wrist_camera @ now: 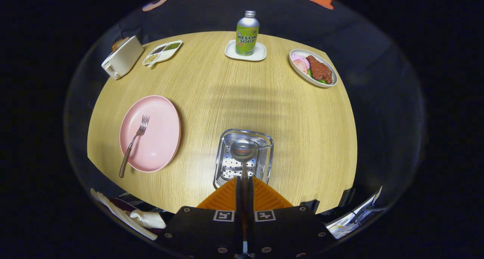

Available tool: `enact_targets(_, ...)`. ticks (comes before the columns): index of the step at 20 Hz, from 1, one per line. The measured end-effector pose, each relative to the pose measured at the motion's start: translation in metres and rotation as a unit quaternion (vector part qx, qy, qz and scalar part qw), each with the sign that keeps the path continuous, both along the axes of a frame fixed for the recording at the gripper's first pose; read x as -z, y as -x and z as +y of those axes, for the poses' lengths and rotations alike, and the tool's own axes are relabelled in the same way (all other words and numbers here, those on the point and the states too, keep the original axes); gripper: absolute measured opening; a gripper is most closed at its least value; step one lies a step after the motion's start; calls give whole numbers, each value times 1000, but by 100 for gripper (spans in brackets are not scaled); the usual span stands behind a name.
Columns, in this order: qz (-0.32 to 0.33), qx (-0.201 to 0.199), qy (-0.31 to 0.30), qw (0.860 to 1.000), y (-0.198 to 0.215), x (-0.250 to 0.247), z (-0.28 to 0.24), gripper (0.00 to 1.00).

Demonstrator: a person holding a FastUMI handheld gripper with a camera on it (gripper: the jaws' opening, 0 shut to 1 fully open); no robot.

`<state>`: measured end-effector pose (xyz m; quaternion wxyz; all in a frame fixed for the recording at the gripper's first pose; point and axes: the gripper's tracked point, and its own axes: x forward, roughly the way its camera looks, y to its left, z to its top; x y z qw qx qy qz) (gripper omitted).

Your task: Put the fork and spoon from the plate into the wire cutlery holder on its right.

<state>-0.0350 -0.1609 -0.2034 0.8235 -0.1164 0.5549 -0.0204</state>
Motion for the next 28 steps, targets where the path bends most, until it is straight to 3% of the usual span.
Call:
enact_targets(13,-33,-3,-7,999,4,-22,7,8)
enact_targets(19,-74,-13,8,997,-3,-52,10,16)
enact_targets(25,-138,-47,0,989,-13,-75,57,41)
enact_targets(26,-148,-52,-10,988,-13,-75,69,53)
enact_targets(28,-166,-59,-29,984,-14,-74,96,65)
